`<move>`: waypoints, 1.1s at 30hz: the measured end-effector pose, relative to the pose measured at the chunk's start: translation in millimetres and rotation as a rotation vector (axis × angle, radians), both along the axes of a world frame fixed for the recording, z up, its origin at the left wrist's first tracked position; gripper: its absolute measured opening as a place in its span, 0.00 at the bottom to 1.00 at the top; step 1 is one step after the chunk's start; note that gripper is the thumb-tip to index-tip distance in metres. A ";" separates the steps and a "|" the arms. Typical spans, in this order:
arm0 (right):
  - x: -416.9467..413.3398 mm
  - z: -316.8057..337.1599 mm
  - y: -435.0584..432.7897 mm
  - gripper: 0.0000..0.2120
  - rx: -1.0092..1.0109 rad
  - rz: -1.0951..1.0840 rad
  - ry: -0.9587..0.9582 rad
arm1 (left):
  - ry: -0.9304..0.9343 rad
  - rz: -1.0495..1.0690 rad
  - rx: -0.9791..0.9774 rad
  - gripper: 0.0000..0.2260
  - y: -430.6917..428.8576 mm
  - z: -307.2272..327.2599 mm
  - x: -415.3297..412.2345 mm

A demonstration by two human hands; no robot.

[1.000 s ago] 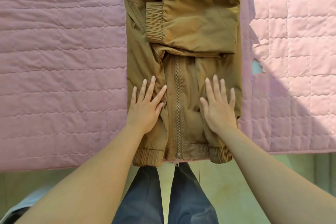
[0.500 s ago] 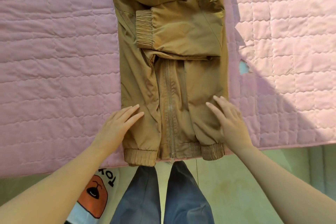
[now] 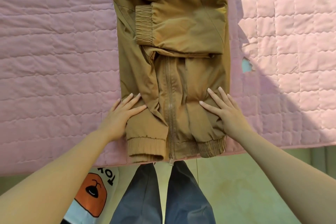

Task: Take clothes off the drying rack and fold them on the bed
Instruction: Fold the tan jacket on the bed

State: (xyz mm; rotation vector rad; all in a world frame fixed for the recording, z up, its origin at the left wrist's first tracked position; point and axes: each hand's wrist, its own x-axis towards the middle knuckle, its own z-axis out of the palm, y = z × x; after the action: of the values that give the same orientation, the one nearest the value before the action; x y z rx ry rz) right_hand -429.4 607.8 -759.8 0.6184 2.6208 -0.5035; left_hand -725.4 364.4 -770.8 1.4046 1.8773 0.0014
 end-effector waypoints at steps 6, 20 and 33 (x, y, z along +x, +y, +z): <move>-17.2 25.3 35.4 0.14 -0.498 -0.551 0.204 | -0.539 0.737 -0.141 0.38 39.7 19.5 -28.2; -92.4 43.0 76.1 0.17 -0.757 -1.285 0.537 | -0.736 1.338 0.256 0.14 100.7 30.5 -57.9; -63.6 3.6 106.4 0.14 -0.123 -0.774 0.234 | -0.085 1.040 0.166 0.15 91.2 6.4 -68.5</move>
State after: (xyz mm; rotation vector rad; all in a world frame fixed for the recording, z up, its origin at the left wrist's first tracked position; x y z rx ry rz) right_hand -493.0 714.2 -756.2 1.6214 2.4435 -0.9967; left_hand -793.8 455.6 -764.4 0.3717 2.3520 0.7190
